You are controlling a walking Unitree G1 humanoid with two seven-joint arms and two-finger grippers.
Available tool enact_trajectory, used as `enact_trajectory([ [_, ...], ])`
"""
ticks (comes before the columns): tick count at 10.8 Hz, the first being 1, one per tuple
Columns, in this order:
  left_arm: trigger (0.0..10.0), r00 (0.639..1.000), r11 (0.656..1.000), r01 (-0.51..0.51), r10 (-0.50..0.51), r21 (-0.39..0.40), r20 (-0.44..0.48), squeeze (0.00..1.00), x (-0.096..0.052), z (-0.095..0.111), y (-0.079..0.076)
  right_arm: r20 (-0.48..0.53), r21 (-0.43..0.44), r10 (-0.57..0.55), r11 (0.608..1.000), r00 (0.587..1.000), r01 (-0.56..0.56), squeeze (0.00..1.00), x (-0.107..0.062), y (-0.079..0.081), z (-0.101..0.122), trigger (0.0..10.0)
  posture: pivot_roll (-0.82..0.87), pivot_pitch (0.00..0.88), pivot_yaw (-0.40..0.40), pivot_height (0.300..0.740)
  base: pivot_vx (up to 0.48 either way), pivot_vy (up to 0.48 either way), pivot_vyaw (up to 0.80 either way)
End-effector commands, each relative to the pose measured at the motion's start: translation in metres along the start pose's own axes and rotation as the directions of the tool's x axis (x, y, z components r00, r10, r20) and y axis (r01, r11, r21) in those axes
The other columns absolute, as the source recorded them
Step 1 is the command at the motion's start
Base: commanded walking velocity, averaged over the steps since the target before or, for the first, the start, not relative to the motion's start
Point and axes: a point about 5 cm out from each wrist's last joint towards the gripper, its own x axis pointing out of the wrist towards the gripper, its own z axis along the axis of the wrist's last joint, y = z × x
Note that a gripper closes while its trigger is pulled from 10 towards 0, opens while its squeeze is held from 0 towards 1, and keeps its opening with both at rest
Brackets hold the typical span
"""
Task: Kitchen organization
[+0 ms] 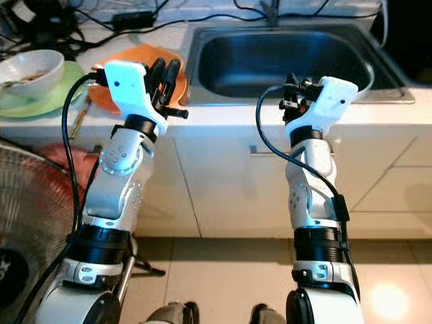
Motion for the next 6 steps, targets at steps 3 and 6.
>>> enact_trajectory([
  [3,10.0,1.0,1.0,-0.007,0.007,0.015,0.009,0.0,0.0011,0.0026,0.0003,-0.026,-0.009,0.005,1.0,1.0,-0.005,0.0,-0.0014,0.0007,-0.0051,10.0,0.08,0.181,0.051,0.74,0.0,0.0,0.0],
  [6,10.0,0.999,1.0,-0.014,0.014,-0.004,0.032,0.0,0.0011,0.0059,-0.0001,-0.03,-0.014,0.007,1.0,1.0,-0.008,0.0,-0.0012,0.0014,-0.0062,10.0,0.08,0.172,0.051,0.74,0.0,0.0,0.0],
])
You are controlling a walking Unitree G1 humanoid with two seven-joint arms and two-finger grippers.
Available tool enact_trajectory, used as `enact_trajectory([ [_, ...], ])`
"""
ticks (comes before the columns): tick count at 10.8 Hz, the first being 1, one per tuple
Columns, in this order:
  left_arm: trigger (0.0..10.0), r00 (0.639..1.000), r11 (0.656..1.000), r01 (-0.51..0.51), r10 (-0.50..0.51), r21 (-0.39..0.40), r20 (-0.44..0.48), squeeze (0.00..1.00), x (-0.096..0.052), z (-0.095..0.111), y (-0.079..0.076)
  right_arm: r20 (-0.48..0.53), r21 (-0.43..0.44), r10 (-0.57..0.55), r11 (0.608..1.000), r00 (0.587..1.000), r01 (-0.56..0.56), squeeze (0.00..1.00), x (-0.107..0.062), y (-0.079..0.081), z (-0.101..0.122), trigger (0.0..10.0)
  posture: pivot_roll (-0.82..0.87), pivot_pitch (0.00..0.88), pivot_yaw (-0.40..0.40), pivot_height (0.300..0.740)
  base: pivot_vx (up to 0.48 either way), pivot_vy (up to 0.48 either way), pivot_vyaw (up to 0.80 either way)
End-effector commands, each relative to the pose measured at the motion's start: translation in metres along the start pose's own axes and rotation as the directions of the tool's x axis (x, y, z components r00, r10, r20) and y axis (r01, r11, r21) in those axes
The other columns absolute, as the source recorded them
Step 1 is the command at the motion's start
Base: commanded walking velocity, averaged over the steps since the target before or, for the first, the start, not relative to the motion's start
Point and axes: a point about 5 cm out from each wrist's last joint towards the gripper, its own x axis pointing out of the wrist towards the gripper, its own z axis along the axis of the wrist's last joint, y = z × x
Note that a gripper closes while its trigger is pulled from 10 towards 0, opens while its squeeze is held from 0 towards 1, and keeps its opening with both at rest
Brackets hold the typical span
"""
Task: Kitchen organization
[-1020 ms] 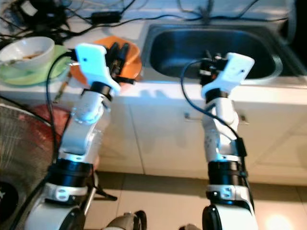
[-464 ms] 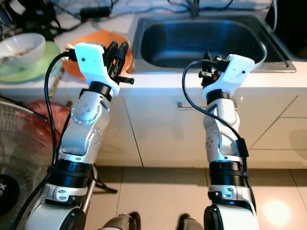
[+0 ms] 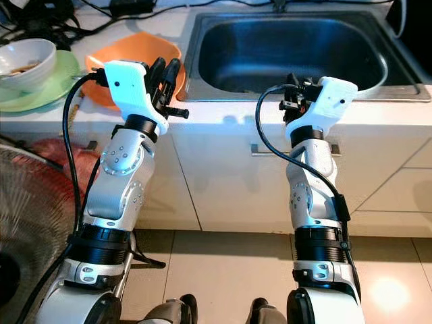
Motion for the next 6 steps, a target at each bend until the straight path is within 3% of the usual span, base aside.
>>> enact_trajectory([
  [1,10.0,0.999,1.0,0.0,0.0,0.0,0.037,0.0,0.0017,0.0083,-0.0002,-0.027,-0.005,0.009,1.0,1.0,-0.009,0.0,-0.0011,0.0032,-0.0062,10.0,0.08,0.168,0.05,0.74,0.0,0.0,0.0],
  [5,10.0,0.998,1.0,0.02,-0.019,-0.003,0.059,0.0,0.0021,0.0125,-0.0027,-0.023,-0.008,0.016,1.0,1.0,-0.016,0.0,-0.0003,0.0049,-0.0052,10.0,0.08,0.17,0.05,0.74,0.0,0.0,0.0],
  [6,10.0,0.998,1.0,0.002,-0.002,-0.004,0.058,0.0,0.0001,0.0111,0.0011,-0.013,-0.016,0.028,0.999,1.0,-0.028,0.0,0.0006,0.0068,-0.0033,10.0,0.08,0.18,0.046,0.74,0.0,0.0,0.44],
])
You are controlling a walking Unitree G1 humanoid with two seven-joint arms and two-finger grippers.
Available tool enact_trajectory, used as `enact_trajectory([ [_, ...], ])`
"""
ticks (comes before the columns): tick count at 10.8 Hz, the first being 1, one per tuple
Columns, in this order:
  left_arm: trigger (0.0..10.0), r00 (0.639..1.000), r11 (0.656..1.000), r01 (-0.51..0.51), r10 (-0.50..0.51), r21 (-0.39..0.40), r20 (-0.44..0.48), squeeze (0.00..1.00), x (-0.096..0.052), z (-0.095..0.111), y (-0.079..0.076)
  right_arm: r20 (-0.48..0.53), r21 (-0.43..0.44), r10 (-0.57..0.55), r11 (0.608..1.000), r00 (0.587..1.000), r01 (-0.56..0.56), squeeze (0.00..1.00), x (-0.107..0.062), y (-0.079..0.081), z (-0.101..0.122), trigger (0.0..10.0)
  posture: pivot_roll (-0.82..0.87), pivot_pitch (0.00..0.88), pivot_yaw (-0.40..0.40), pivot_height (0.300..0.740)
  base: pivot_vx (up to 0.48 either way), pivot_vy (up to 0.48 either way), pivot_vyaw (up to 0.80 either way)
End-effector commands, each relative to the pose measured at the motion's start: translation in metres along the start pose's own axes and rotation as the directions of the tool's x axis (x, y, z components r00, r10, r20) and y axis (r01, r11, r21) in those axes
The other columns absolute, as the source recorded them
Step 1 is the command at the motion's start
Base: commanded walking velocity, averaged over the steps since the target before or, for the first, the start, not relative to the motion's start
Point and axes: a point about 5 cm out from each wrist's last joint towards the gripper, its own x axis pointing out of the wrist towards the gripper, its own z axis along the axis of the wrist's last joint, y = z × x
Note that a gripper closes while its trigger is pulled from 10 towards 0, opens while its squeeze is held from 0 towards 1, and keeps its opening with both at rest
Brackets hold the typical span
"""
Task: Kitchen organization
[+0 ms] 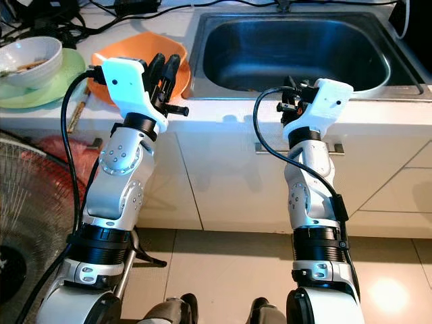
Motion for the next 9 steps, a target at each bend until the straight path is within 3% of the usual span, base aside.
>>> enact_trajectory([
  [1,10.0,1.0,1.0,-0.011,0.011,0.001,0.026,0.0,-0.0006,0.0055,0.0026,0.005,-0.01,0.026,1.0,1.0,-0.026,0.0,0.0008,0.006,0.0009,10.0,0.08,0.18,0.045,0.74,0.0,0.0,0.45],
  [4,10.0,1.0,1.0,-0.012,0.012,0.005,0.022,0.0,-0.0013,0.0045,0.0025,0.003,-0.01,0.026,1.0,1.0,-0.026,0.0,0.0008,0.0056,0.0004,10.0,0.08,0.185,0.042,0.74,0.0,0.0,0.45],
  [7,10.0,1.0,1.0,-0.01,0.01,0.009,0.018,0.0,-0.0014,0.0039,0.0021,0.001,-0.013,0.026,1.0,1.0,-0.026,0.0,0.0006,0.0062,-0.0002,10.0,0.08,0.185,0.044,0.74,0.0,0.0,0.0],
  [9,10.0,1.0,1.0,-0.019,0.019,0.009,0.023,0.0,-0.0007,0.0048,0.0035,0.002,-0.019,0.026,0.999,1.0,-0.026,0.0,0.0007,0.0061,-0.0001,10.0,0.08,0.185,0.044,0.74,0.0,0.0,0.61],
])
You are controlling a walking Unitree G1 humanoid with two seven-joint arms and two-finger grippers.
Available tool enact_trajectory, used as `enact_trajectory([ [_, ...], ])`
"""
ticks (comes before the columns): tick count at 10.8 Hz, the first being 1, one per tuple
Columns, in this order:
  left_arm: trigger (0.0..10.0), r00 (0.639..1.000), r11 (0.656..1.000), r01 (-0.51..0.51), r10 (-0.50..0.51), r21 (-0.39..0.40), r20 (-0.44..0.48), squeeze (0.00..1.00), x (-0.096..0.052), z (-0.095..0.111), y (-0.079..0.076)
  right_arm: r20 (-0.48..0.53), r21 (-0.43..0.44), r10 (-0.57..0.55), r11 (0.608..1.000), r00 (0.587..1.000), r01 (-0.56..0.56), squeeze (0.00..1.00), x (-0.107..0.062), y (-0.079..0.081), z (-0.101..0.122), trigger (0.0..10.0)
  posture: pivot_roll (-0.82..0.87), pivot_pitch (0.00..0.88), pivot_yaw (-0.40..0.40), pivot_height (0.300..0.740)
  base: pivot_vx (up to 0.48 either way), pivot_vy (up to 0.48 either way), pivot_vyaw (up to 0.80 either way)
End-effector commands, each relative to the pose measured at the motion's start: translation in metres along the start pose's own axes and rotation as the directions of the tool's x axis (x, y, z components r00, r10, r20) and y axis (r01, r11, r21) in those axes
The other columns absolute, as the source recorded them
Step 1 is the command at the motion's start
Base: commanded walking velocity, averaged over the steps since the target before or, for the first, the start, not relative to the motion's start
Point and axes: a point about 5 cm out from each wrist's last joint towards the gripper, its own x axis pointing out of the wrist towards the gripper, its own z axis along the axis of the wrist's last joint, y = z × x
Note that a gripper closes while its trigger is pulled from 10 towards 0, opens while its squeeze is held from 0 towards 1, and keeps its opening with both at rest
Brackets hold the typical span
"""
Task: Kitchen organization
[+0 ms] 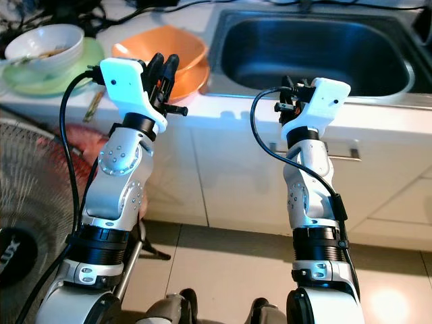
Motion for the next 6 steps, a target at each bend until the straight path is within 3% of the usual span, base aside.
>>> enact_trajectory([
  [1,10.0,1.0,1.0,-0.013,0.013,0.006,0.024,0.0,0.0,0.0049,0.0025,0.004,-0.004,0.013,1.0,1.0,-0.013,0.0,0.0005,0.0033,0.0001,10.0,0.08,0.186,0.043,0.74,0.0,0.0,0.73],
  [4,10.0,0.999,1.0,-0.021,0.021,0.001,0.027,0.0,0.0005,0.0054,0.003,0.004,0.002,0.011,1.0,1.0,-0.011,0.0,0.0009,0.0032,0.0001,10.0,0.08,0.184,0.043,0.74,0.0,0.0,0.7],
  [6,10.0,0.999,1.0,-0.022,0.022,0.002,0.025,0.0,0.0005,0.0053,0.0029,0.005,0.02,0.006,1.0,1.0,-0.006,0.0,0.0009,0.003,-0.0002,10.0,0.08,0.185,0.042,0.74,0.0,0.0,0.0],
])
